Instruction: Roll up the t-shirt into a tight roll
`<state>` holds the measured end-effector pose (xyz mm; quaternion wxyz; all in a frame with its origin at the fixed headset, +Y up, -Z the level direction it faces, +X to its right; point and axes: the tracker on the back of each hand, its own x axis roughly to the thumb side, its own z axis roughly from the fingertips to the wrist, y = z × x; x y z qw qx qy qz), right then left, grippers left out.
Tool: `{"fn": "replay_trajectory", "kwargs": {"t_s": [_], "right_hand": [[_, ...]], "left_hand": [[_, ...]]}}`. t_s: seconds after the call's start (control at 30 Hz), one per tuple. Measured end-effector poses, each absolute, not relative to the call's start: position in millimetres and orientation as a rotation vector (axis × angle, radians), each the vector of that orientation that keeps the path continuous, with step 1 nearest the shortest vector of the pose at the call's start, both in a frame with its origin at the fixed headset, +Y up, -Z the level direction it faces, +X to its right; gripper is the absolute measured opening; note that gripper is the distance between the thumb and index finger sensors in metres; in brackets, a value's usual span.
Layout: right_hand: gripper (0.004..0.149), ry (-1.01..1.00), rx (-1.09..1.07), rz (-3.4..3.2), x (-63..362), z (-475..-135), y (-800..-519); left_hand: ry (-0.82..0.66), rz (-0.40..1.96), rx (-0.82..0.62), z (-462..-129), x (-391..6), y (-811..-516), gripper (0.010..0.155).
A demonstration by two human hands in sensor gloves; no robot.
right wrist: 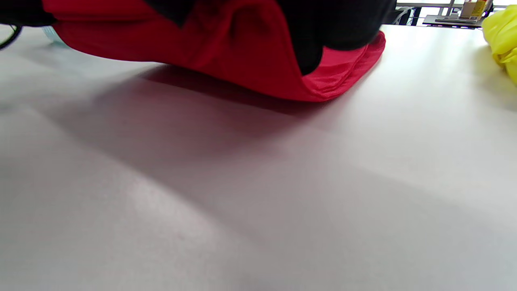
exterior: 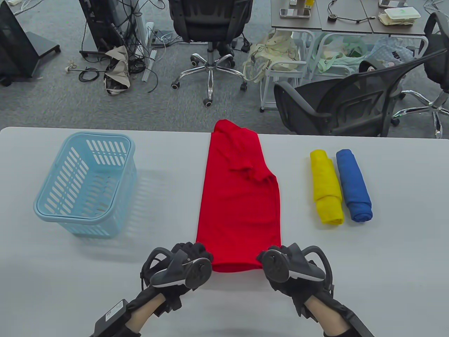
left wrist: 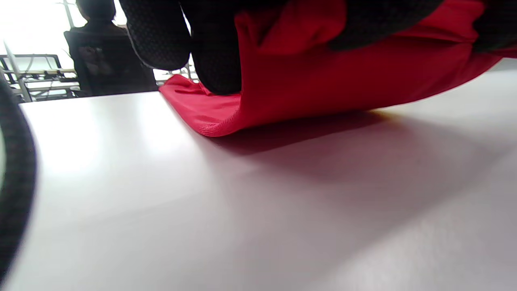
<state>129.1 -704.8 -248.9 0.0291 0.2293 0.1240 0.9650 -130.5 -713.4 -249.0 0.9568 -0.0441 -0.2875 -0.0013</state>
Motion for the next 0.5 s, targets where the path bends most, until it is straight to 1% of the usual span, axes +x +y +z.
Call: {"fn": "replay_trajectory", "kwargs": {"t_s": [0.1, 0.17, 0.23, 0.27, 0.3, 0.33, 0.5], "right_hand": [[0.039, 0.331, 0.679, 2.867, 138, -250, -697], [0.039, 0.318, 0.674, 2.826, 140, -250, -696], [0.039, 0.313, 0.668, 2.801, 141, -251, -696], [0.039, 0.314, 0.662, 2.786, 142, -252, -696], [0.038, 0.309, 0.648, 2.778, 144, -253, -696], [0.038, 0.321, 0.637, 2.759, 145, -254, -696], [0.038, 0.356, 0.610, 2.731, 147, -256, -699]], "left_hand": [[-0.592, 0.105, -0.039, -251, -135, -708, 0.047], [-0.609, 0.159, 0.021, -253, -136, -707, 0.047], [-0.625, 0.179, 0.027, -256, -137, -706, 0.046], [-0.670, 0.228, 0.034, -258, -138, -707, 0.046], [-0.686, 0.279, 0.043, -260, -139, -708, 0.046], [-0.675, 0.343, 0.032, -263, -141, -709, 0.045], [-0.673, 0.416, -0.051, -272, -143, -716, 0.045]]}}
